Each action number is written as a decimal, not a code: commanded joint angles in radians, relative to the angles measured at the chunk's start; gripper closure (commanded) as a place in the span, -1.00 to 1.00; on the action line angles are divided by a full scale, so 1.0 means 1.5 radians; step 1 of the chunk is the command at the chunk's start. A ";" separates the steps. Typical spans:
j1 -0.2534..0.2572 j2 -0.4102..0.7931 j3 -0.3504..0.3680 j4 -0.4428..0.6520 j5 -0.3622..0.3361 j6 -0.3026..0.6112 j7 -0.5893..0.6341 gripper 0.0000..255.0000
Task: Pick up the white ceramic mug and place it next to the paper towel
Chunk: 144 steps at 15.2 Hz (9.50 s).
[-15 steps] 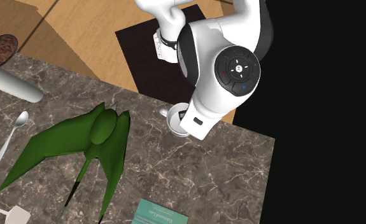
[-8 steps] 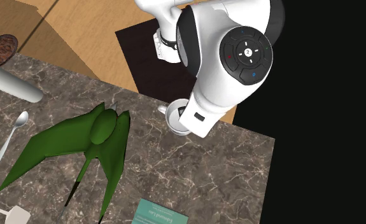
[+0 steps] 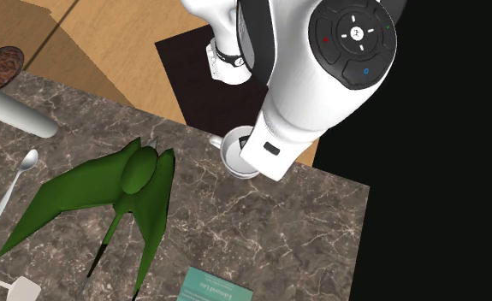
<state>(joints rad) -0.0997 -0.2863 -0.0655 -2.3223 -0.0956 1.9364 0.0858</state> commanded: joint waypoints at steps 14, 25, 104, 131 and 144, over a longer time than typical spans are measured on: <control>0.002 -0.027 0.004 0.111 0.004 -0.138 -0.008 1.00; 0.002 -0.024 0.006 0.213 0.006 -0.237 -0.014 1.00; -0.447 0.510 -0.698 0.590 0.289 -0.132 -1.158 1.00; -0.434 0.560 -0.655 0.398 0.347 0.082 -1.187 1.00; -0.454 0.597 -0.620 0.363 0.385 0.146 -1.206 1.00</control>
<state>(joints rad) -0.7800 0.6076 -0.9958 -1.7782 0.4809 2.1540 -1.7230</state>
